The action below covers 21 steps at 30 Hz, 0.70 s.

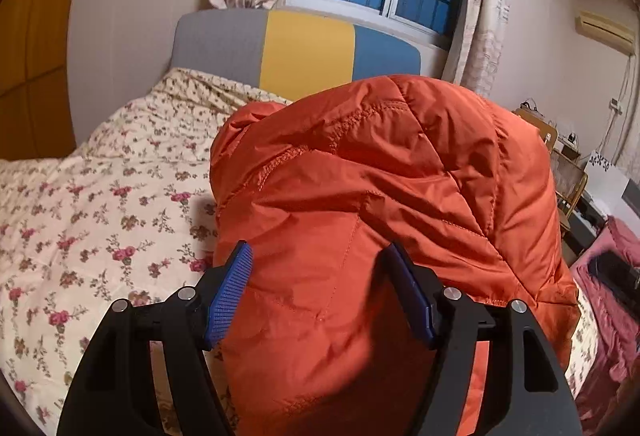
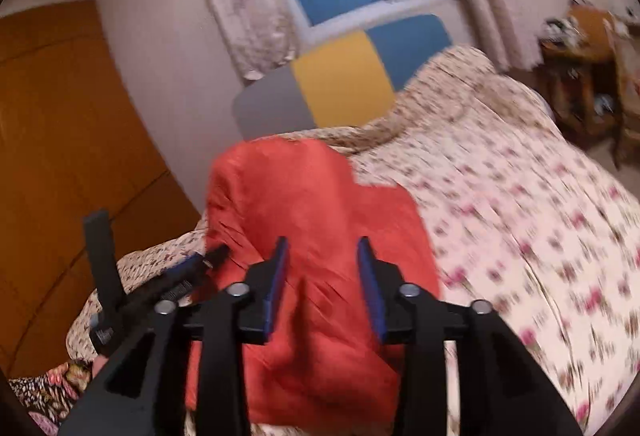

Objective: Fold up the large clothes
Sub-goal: 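Lower the folded jacket onto the bed and press it with both tools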

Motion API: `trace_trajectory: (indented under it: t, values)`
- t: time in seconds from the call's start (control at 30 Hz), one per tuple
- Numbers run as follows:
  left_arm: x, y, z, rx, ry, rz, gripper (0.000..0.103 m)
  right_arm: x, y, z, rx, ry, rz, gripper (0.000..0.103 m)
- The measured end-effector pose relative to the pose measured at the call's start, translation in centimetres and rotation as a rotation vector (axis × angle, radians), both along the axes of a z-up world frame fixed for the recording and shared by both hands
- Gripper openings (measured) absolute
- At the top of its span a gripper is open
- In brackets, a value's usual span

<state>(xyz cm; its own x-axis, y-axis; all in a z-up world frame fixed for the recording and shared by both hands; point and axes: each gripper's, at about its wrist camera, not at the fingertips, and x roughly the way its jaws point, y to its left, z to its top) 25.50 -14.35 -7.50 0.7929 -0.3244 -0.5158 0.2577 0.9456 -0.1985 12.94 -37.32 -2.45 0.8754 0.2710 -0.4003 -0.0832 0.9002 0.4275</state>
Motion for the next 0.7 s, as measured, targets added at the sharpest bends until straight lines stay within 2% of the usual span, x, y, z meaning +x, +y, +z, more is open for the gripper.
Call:
trace_trajectory:
  t: [0.07,0.1,0.17,0.23,0.33,0.4,0.47,0.57,0.63,0.7]
  values:
    - [-0.2,-0.1,-0.1,-0.008,0.004,0.005,0.069,2.1,1.4,1.0,-0.054,0.007,0.012,0.04]
    - [-0.4,-0.2,-0.2,-0.01,0.004,0.004,0.069,3.5,1.9,1.1,-0.084,0.029,0.012,0.044]
    - [-0.8,-0.3,-0.3,-0.008,-0.002,0.006,0.069,6.2,2.4,0.5,-0.123,0.073,-0.014,0.044]
    - [-1.4,-0.5,-0.5,-0.002,-0.013,0.005,0.069,8.5,2.4,-0.8,-0.167,0.144,-0.046,0.023]
    - [-2.2,-0.8,-0.9,0.006,-0.026,-0.006,0.073,10.7,1.2,-4.0,-0.128,0.235,-0.065,0.017]
    - [-2.6,-1.2,-1.2,0.011,-0.03,-0.017,0.079,11.0,0.4,-6.2,-0.113,0.266,-0.099,0.016]
    - [-2.9,-1.5,-1.5,0.003,-0.029,-0.022,0.083,10.7,0.2,-7.8,-0.139,0.263,-0.137,0.016]
    - [-3.1,-1.9,-1.8,-0.007,-0.02,-0.034,0.086,10.0,-0.6,-10.1,-0.123,0.253,-0.192,0.016]
    - [-3.3,-2.2,-1.9,0.017,-0.021,-0.032,0.087,9.8,-1.0,-10.8,-0.092,0.243,-0.197,0.016]
    - [-3.1,-2.0,-1.9,0.016,-0.007,-0.038,0.087,9.8,-0.8,-10.2,-0.132,0.254,-0.178,0.017]
